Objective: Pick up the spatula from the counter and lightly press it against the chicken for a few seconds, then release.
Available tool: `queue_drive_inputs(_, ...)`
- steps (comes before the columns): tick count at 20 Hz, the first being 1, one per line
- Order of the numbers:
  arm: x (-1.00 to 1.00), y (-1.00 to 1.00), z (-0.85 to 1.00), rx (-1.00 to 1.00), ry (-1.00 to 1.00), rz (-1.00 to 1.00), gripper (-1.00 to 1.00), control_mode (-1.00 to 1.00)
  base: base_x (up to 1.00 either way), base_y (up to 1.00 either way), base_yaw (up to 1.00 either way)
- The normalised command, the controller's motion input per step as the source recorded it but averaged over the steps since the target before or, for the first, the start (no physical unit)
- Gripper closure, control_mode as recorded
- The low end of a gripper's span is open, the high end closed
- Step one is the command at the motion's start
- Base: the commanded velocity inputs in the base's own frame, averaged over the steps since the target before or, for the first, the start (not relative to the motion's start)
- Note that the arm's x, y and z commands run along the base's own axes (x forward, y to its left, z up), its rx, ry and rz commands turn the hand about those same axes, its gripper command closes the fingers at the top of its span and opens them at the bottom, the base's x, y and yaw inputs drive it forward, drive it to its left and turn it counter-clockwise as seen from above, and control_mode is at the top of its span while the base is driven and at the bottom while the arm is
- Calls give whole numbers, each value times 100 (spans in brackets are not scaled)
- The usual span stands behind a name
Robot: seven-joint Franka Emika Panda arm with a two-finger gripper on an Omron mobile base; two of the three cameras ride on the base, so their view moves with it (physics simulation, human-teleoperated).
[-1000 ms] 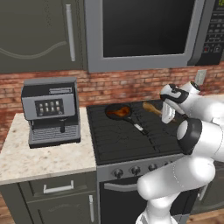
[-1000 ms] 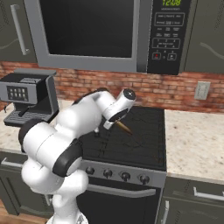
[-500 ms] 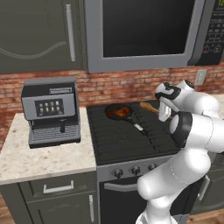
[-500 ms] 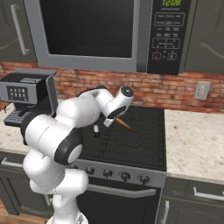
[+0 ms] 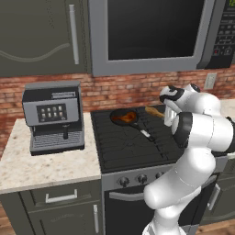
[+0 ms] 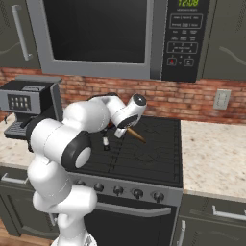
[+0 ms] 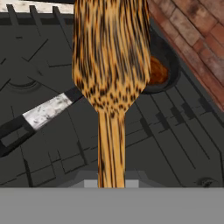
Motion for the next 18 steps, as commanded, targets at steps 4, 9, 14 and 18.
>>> queue_drive_inputs(4, 11, 4, -4, 0, 0, 0, 100, -100, 0, 0, 0)
queue_drive_inputs(9, 3, 6, -5, 0, 0, 1, 100, -100, 0, 0, 0)
queue_drive_inputs(14, 0, 8, -10, -1, 0, 1, 100, -100, 0, 0, 0)
queue_drive_inputs(18, 0, 9, -15, -1, 0, 0, 100, -100, 0, 0, 0)
